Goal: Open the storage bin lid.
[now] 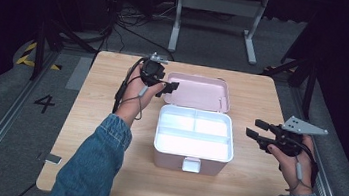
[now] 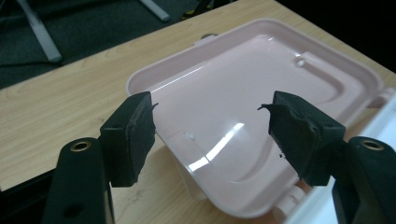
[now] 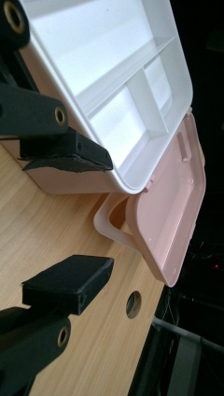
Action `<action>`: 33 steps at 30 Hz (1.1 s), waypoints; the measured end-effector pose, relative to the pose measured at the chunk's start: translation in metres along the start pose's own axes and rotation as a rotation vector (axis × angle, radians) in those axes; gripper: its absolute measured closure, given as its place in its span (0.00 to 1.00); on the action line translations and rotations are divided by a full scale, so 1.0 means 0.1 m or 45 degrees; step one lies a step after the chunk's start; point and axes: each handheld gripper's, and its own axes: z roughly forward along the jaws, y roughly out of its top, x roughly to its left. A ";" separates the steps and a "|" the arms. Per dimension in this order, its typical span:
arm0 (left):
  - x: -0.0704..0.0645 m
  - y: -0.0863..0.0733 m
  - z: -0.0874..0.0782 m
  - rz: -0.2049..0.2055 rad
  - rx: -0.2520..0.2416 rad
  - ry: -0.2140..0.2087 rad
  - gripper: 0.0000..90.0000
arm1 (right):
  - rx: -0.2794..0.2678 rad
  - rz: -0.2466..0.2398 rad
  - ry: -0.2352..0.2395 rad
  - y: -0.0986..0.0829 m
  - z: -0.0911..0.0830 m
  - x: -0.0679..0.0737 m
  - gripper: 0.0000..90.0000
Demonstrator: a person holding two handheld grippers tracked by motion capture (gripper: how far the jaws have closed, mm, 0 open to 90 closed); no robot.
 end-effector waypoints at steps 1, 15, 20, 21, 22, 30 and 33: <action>-0.02 0.00 -0.07 0.022 -0.017 -0.003 0.36 | -0.004 0.000 0.002 0.02 0.02 -0.01 0.53; -0.33 -0.12 -0.78 0.170 -0.114 -0.040 0.35 | -0.031 0.008 0.046 0.18 0.10 -0.08 0.51; -0.34 -0.25 -0.98 0.208 -0.092 -0.039 0.35 | -0.021 0.016 0.059 0.22 0.11 -0.10 0.50; -0.34 -0.29 -1.02 0.211 -0.083 -0.029 0.35 | -0.006 0.018 0.066 0.22 0.11 -0.11 0.50; -0.34 -0.33 -1.06 0.218 -0.077 -0.020 0.35 | 0.003 0.020 0.068 0.22 0.10 -0.11 0.50; -0.27 -0.65 -1.27 0.197 -0.086 0.047 0.34 | 0.050 0.040 0.050 0.19 0.02 -0.17 0.50; -0.25 -0.73 -1.29 0.197 -0.076 0.058 0.34 | 0.064 0.045 0.044 0.17 0.01 -0.18 0.50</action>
